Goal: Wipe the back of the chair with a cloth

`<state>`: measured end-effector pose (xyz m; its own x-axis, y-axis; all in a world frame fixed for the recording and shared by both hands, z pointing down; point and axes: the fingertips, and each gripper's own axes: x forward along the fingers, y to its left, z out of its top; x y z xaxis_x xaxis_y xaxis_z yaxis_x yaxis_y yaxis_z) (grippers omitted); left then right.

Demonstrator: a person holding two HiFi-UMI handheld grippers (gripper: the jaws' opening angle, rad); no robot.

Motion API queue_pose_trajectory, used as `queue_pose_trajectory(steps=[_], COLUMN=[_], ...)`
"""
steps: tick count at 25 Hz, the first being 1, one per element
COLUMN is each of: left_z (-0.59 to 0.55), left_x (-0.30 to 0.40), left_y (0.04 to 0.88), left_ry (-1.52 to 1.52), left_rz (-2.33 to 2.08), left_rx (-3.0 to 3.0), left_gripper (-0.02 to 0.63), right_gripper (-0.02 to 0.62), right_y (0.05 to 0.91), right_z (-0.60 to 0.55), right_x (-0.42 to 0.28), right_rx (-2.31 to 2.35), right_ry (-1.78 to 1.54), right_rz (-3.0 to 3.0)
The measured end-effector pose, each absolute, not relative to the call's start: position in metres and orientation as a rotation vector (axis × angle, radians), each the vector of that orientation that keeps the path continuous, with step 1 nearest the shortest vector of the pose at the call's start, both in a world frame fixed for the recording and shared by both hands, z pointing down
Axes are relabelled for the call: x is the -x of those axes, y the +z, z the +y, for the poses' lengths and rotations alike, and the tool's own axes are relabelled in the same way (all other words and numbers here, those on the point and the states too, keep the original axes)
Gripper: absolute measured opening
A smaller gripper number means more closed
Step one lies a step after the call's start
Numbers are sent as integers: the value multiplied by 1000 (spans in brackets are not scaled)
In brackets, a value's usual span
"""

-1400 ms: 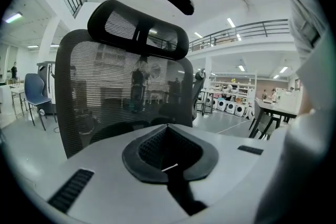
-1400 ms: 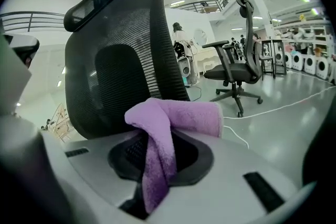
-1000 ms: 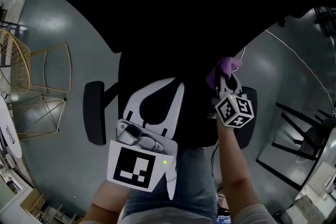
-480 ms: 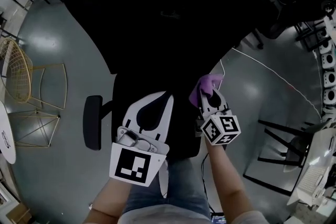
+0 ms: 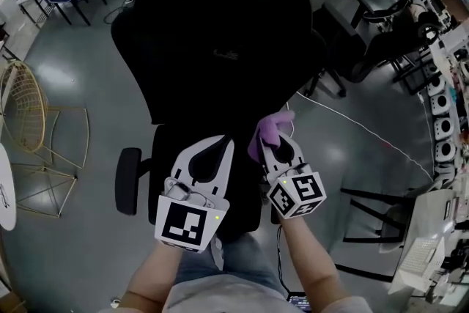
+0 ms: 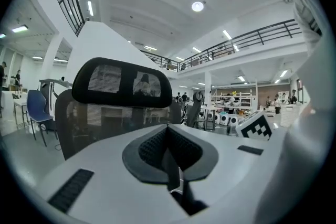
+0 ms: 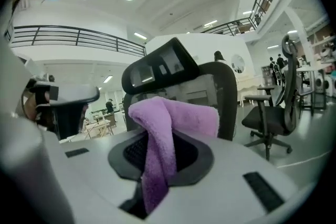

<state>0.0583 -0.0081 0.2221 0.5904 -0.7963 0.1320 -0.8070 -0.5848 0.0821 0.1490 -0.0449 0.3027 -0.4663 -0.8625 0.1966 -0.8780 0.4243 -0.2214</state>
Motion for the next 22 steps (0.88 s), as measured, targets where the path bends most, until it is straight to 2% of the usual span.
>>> queue_pose_trajectory(steps=[11,22], left_z=[6,29], left_x=[-67,-76], left_y=[183,149], left_ry=[95,38], left_rz=[-1367,-1360], left_rx=[-2757,-2795], left_gripper=[9,9], right_gripper=[69,69], right_y=[209,152], right_z=[-18,23], right_x=[-129,-115], right_rx=[-1487,-1399], right_ry=[361,298], right_rz=[-2742,-2866])
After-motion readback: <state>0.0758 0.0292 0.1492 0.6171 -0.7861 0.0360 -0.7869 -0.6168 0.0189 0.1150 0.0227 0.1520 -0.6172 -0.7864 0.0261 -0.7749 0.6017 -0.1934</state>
